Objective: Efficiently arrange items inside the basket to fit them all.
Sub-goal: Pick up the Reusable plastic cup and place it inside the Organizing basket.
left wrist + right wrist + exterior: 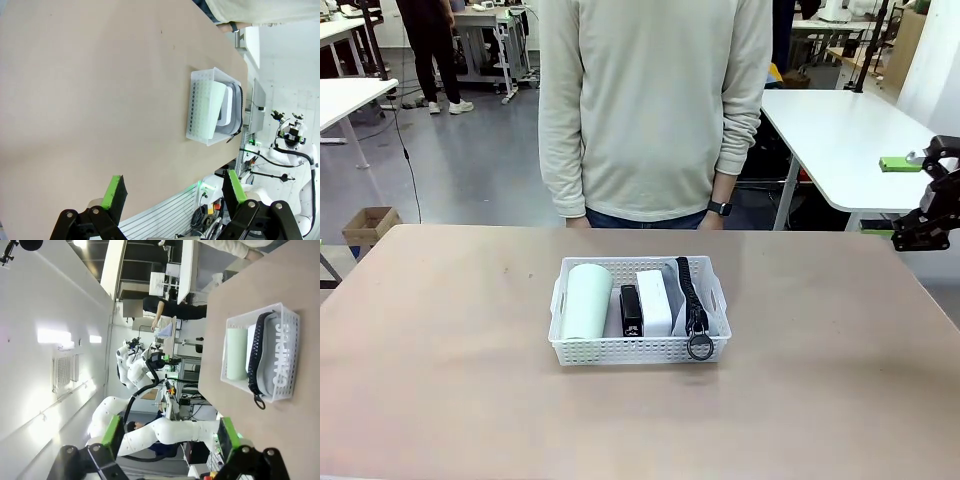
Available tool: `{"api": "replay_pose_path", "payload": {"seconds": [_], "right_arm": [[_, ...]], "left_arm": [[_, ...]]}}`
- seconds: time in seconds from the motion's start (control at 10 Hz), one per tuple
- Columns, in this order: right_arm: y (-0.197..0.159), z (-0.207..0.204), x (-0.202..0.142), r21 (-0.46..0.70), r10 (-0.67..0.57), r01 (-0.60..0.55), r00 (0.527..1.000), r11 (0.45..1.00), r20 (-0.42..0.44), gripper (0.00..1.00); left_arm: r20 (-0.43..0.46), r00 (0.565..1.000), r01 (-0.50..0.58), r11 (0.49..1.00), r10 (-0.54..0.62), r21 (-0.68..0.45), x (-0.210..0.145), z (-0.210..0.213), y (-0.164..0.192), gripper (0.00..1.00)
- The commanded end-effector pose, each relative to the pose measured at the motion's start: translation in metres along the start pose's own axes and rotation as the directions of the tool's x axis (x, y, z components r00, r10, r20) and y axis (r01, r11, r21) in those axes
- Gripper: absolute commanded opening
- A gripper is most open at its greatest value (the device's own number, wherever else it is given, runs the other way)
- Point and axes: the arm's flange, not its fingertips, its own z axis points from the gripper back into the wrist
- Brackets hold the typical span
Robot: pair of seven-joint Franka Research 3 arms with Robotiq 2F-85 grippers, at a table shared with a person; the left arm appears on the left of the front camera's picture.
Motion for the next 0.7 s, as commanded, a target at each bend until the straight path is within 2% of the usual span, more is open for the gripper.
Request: {"api": "replay_pose_path", "payload": {"seconds": [0.0,0.6], "right_arm": [[0.0036,0.0001,0.0008,0.026,-0.021,0.020,1.000,0.999,0.009,1.00],[0.0036,0.0001,0.0008,0.026,-0.021,0.020,1.000,0.999,0.009,1.00]], "left_arm": [[-0.009,1.000,0.019,1.000,-0.019,-0.002,-0.0026,0.0025,0.0020,1.00],[-0.009,1.000,0.019,1.000,-0.019,-0.002,-0.0026,0.0025,0.0020,1.00]]}}
